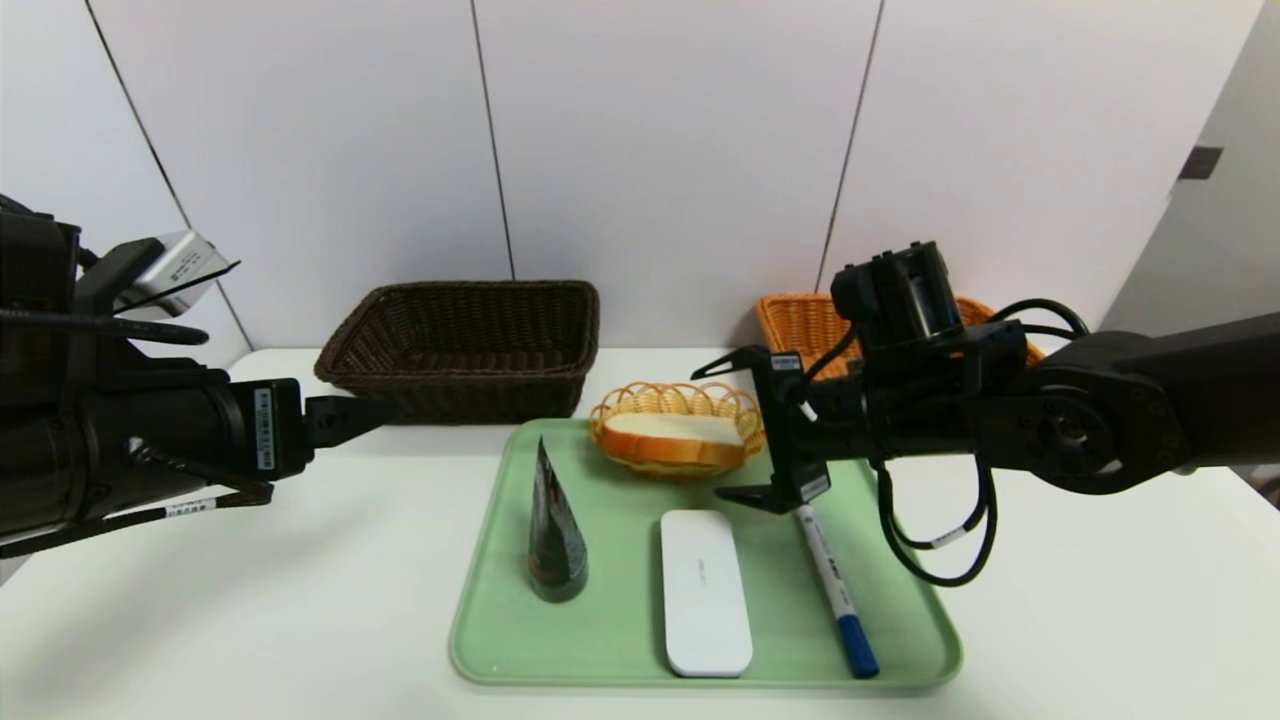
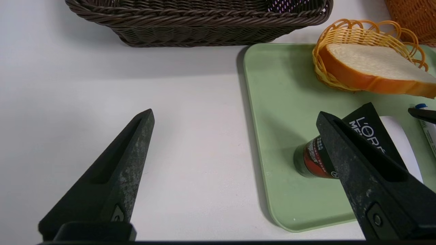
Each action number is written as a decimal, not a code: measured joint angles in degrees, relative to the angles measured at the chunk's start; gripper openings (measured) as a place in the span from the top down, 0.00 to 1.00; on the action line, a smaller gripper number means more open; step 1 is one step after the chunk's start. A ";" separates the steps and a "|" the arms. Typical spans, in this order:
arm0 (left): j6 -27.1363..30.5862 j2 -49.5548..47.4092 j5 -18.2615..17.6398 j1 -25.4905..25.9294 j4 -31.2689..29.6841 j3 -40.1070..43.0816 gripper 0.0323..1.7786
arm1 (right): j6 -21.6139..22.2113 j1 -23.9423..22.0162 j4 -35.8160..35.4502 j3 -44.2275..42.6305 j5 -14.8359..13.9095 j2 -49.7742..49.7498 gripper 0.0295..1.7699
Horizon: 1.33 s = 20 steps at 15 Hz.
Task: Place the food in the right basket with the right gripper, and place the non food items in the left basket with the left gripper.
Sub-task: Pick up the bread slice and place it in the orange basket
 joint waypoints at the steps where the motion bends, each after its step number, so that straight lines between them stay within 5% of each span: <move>1: 0.02 -0.02 0.00 0.00 0.00 0.02 0.05 | 0.02 0.05 0.02 -0.24 -0.13 0.07 0.04; 10: 0.00 0.11 -0.05 0.00 -0.11 -0.27 0.05 | 0.07 0.28 0.05 -1.10 -2.05 1.82 0.04; 13: 0.00 0.17 -0.06 0.00 -0.09 -0.27 0.05 | 0.02 0.39 0.00 -1.43 -1.99 2.06 0.34; 17: 0.00 0.35 0.00 0.02 -0.11 -0.30 0.05 | 0.11 0.39 0.00 -1.55 -2.01 2.17 0.61; 18: 0.00 0.37 0.00 0.02 -0.09 -0.30 0.05 | 0.17 0.38 0.05 -1.55 -1.99 2.17 0.93; 20: 0.00 0.41 0.00 0.05 -0.09 -0.30 0.05 | 0.16 0.35 0.13 -1.54 -1.99 2.15 0.97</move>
